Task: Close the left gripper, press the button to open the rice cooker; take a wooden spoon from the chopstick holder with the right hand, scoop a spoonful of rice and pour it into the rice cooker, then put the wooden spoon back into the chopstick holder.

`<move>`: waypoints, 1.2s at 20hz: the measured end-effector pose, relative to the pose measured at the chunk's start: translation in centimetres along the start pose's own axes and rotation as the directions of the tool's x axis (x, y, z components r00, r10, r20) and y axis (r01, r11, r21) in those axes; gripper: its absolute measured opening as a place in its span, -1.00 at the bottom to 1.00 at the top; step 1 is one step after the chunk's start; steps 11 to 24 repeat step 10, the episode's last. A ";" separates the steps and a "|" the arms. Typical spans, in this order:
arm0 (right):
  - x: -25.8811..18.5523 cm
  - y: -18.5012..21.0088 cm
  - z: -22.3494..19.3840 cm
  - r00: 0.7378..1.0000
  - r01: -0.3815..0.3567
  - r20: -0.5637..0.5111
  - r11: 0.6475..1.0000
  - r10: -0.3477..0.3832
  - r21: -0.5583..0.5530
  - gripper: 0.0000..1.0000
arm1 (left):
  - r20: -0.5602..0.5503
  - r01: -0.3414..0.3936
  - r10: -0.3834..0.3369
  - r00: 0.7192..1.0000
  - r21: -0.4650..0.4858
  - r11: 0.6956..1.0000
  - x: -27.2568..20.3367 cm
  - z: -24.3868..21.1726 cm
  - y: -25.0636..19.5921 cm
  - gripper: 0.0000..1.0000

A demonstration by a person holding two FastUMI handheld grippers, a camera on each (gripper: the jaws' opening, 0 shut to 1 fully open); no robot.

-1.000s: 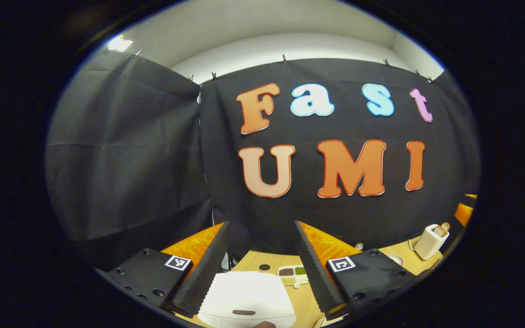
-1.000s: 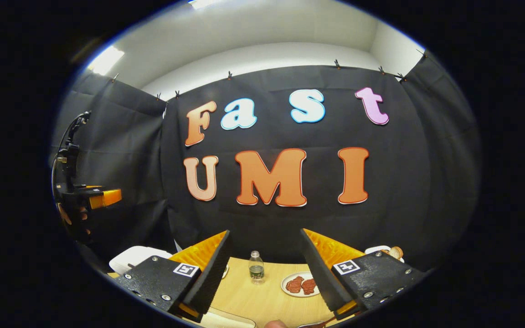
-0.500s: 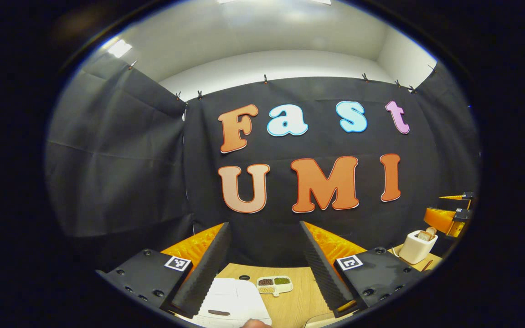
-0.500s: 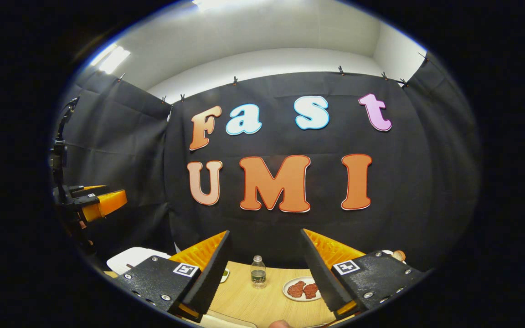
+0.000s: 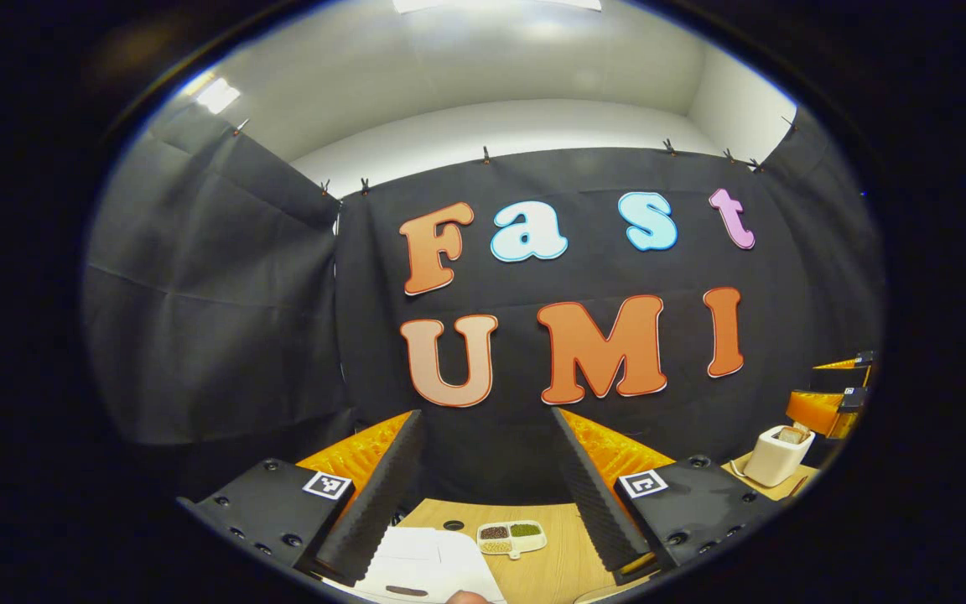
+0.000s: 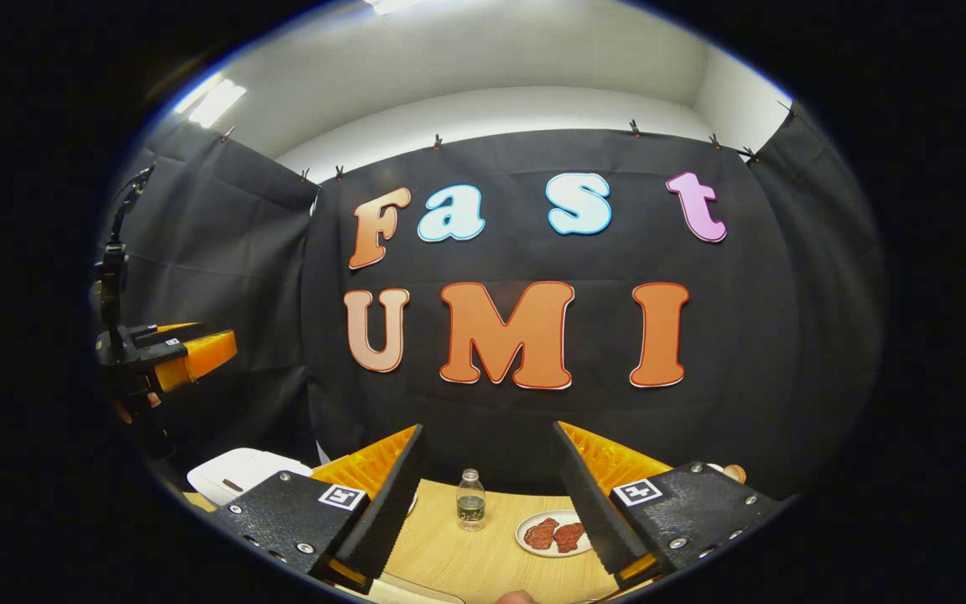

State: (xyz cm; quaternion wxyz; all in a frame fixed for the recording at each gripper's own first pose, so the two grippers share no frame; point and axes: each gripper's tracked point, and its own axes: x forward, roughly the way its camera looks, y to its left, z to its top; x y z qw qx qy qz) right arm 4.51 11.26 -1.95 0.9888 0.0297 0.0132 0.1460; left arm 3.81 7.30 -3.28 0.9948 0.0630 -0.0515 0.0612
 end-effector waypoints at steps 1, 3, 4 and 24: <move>0.5 0.0 0.1 1.000 0.003 -0.002 1.000 -0.003 0.003 0.84 | 0.006 0.005 -0.005 1.000 0.003 1.000 0.0 0.2 0.0 0.99; 1.7 0.0 0.2 1.000 0.003 -0.006 1.000 -0.003 0.020 0.84 | 0.033 0.006 -0.006 0.999 -0.004 1.000 1.0 0.8 0.0 0.98; 2.5 0.2 0.3 1.000 -0.003 -0.015 0.999 0.004 0.033 0.84 | 0.040 0.009 -0.008 0.999 -0.021 1.000 1.9 0.9 -0.2 0.96; 4.3 0.7 2.0 1.000 -0.007 0.021 0.998 0.005 0.066 0.84 | 0.060 0.022 -0.019 0.998 -0.040 0.999 4.0 2.3 -0.2 1.00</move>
